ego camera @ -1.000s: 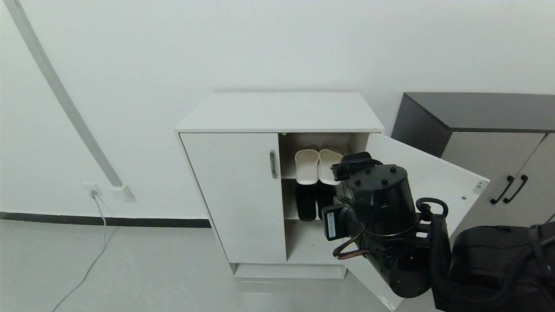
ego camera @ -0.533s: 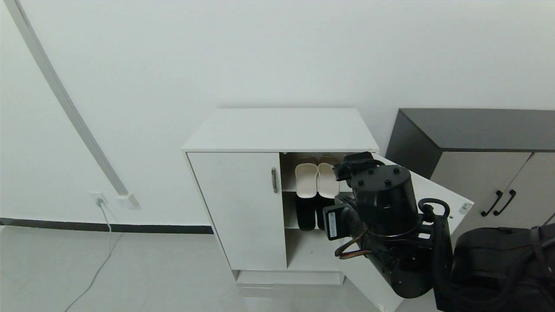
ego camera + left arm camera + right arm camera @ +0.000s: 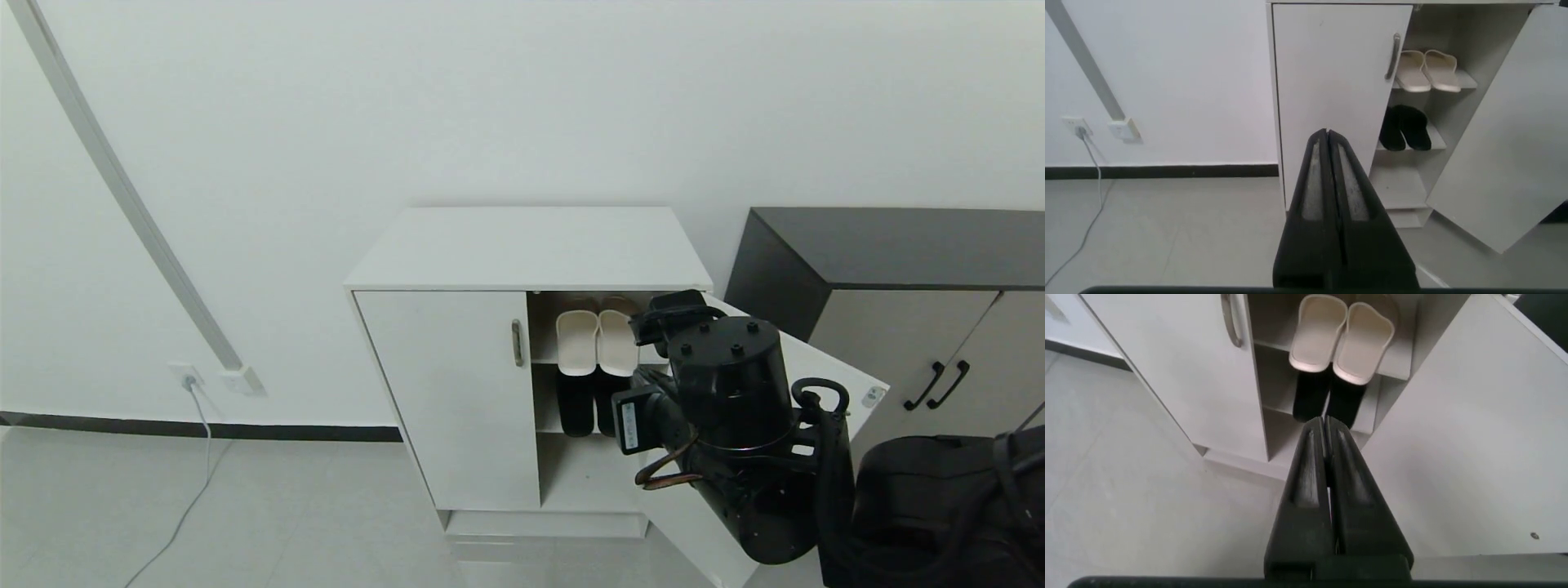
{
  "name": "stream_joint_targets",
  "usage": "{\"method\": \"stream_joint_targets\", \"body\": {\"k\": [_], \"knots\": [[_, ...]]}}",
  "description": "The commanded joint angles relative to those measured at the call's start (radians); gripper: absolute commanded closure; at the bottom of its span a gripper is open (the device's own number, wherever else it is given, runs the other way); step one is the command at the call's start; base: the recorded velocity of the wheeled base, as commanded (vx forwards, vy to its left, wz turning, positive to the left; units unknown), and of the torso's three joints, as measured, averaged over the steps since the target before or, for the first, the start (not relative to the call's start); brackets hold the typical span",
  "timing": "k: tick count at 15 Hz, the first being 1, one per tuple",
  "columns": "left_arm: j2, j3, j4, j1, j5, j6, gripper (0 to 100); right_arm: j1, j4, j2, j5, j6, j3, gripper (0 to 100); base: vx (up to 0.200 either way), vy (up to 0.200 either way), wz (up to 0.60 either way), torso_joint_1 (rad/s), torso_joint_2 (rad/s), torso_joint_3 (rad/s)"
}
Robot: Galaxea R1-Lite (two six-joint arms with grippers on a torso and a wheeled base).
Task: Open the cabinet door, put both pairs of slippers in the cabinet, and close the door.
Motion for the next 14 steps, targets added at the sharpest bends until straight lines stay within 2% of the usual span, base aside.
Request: {"method": "stream_joint_targets", "body": {"k": [1, 6, 13, 14], "knots": [[0.001, 0.000, 0.000, 0.000, 0.000, 0.000, 100, 0.000, -0.001, 0.002, 0.000, 0.000, 0.001, 100, 0.000, 0.000, 0.00, 0.000, 0.00, 0.000], [0.001, 0.000, 0.000, 0.000, 0.000, 0.000, 100, 0.000, 0.001, 0.002, 0.000, -0.001, 0.007, 100, 0.000, 0.000, 0.00, 0.000, 0.00, 0.000], [0.001, 0.000, 0.000, 0.000, 0.000, 0.001, 100, -0.032, -0.005, 0.001, 0.002, -0.009, 0.013, 100, 0.000, 0.000, -0.60, 0.004, 0.00, 0.002], [0.001, 0.000, 0.000, 0.000, 0.000, 0.001, 100, -0.043, -0.014, 0.001, 0.002, -0.010, 0.010, 100, 0.000, 0.000, 0.00, 0.000, 0.00, 0.000]]}}
